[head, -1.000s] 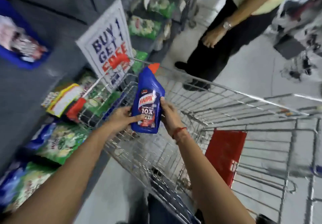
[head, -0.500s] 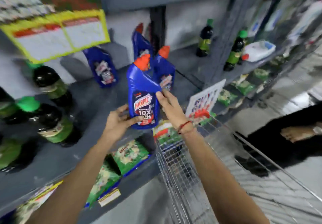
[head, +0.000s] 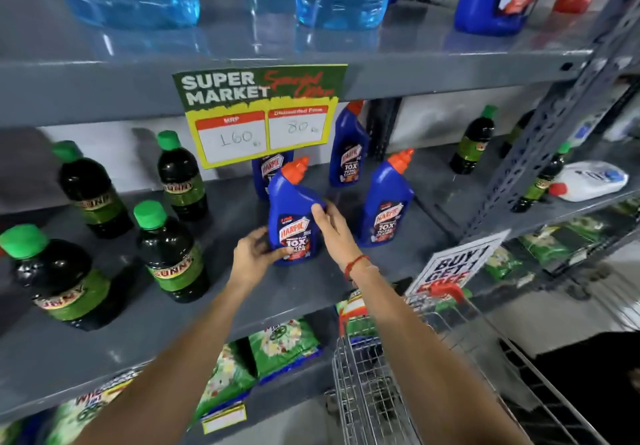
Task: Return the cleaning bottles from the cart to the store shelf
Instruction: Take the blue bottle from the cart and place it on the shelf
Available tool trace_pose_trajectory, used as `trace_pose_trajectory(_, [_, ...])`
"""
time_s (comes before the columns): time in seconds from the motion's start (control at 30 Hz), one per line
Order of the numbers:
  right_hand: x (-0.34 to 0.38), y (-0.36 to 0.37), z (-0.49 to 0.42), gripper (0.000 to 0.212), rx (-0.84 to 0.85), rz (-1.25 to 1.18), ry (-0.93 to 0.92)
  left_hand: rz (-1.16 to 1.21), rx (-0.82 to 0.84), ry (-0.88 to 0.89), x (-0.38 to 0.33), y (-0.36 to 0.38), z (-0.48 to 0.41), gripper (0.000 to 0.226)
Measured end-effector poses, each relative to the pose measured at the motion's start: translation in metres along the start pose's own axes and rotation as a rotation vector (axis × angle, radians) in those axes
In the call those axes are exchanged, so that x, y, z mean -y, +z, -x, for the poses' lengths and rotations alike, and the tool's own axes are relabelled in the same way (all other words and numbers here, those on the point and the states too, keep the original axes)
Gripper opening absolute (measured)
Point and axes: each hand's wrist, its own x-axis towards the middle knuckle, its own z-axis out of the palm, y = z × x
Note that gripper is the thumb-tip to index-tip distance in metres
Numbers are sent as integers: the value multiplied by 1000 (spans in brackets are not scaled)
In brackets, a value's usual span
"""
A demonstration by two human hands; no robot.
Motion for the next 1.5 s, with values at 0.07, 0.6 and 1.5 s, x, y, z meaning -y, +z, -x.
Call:
trace_pose_trajectory(0.07, [-1, 2, -1, 29, -5, 13, 9, -28, 0, -11, 3, 0, -2, 52])
trace_pose_trajectory(0.6, [-63, -74, 23, 121, -687, 388, 87, -251, 20, -43, 17, 14, -5, 66])
trace_pose_trajectory(1.5, [-63, -88, 6, 103, -651, 421, 78, -335, 4, -83, 12, 21, 8, 46])
